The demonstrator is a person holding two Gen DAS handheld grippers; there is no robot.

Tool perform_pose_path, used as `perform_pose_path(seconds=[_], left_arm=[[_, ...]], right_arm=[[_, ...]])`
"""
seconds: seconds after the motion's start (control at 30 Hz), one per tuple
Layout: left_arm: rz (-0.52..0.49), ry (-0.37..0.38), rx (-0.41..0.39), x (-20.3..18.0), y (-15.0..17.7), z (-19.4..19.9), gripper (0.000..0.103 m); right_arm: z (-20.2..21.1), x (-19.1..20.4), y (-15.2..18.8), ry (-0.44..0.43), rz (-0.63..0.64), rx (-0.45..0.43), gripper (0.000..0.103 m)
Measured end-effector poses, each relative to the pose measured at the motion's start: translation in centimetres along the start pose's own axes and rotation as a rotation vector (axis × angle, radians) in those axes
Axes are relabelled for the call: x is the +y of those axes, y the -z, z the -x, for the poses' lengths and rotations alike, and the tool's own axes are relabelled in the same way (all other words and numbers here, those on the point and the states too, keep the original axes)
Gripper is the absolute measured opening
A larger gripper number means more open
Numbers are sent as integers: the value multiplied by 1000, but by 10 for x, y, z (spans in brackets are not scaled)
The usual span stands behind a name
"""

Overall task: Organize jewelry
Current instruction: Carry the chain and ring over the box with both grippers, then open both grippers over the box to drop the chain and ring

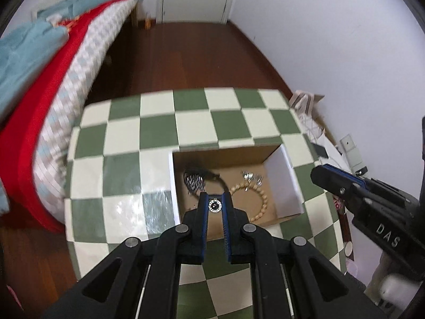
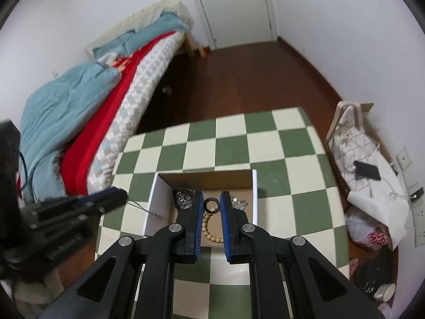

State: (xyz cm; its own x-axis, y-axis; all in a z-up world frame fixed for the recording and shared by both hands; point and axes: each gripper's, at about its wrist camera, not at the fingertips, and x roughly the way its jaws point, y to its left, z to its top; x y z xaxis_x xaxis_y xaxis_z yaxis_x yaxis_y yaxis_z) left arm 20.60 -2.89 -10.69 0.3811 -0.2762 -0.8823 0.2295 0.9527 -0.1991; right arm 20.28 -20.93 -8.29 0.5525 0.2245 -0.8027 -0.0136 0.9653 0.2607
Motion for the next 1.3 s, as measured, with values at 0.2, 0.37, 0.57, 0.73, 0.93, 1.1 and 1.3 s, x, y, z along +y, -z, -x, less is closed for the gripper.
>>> perform_pose_path(seconds=[0.2,0.37,0.57,0.73,0.93,1.1,1.3], left_arm=[[20,-22,70,13,-2,-27,8],[45,-76,89,23,-6,-34,12],[23,-164,23,28,-9,-27,83],[31,-188,-16,33,-8,-18,93],[26,-282,-83,35,3,-5,102],[25,-298,-117,32,17,3,103],[15,-343,-166,26,30,19,103]], right_arm=[[-54,-13,0,-47,-29,142,14],[-89,-22,4,-67,-65,235,14],[-101,-28,6,-41,-94,266,17],[-93,-31,3,-22,-99,245,47],[-74,-27,6,104,-42,192,73],[-66,-20,19,243,35,178,95],[-57,-15,34,291,73,157,103]])
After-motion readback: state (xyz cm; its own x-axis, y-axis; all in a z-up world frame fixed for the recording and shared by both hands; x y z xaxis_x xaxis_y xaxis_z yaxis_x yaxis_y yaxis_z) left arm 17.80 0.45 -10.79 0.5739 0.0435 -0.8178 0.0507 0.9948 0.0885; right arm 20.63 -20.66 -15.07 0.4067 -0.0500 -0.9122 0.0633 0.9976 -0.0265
